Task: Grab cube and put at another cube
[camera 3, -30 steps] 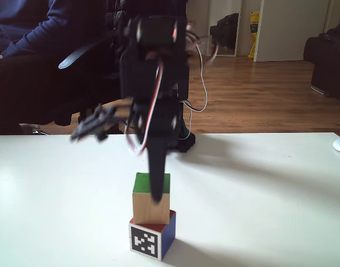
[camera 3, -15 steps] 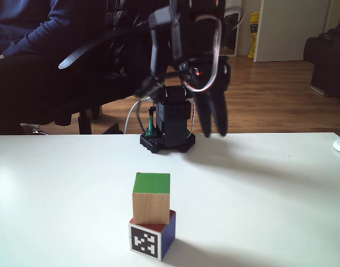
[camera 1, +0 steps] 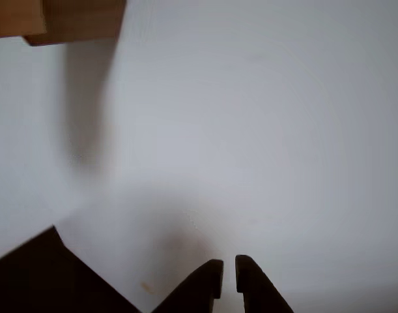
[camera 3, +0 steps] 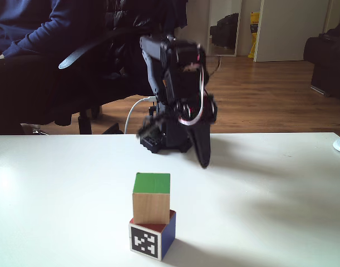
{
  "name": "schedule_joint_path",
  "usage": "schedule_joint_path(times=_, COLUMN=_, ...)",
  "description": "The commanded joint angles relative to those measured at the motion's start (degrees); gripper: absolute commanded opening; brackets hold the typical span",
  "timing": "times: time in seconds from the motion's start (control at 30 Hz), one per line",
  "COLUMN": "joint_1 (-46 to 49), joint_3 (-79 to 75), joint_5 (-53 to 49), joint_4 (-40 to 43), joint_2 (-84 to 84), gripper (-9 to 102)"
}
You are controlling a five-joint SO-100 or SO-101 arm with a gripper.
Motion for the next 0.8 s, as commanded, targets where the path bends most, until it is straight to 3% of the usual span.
schedule_joint_path(times=0.0, joint_1=2.2, joint_3=1.8, joint_5=-1.8, joint_4=-2.4, joint_2=1.0, gripper=0)
schedule_joint_path(times=0.17, joint_1=4.1, joint_3=8.8, joint_5=-3.4, joint_4=-0.4, joint_2=11.8, gripper=0)
schedule_joint_path(times=0.3, joint_1=4.9, joint_3=13.5, joint_5=-6.1, joint_4=13.0, joint_2=33.6, gripper=0)
schedule_joint_path(times=0.77, joint_1=12.0, joint_3=12.0, joint_5=-11.9, joint_4=20.4, joint_2=33.9, gripper=0)
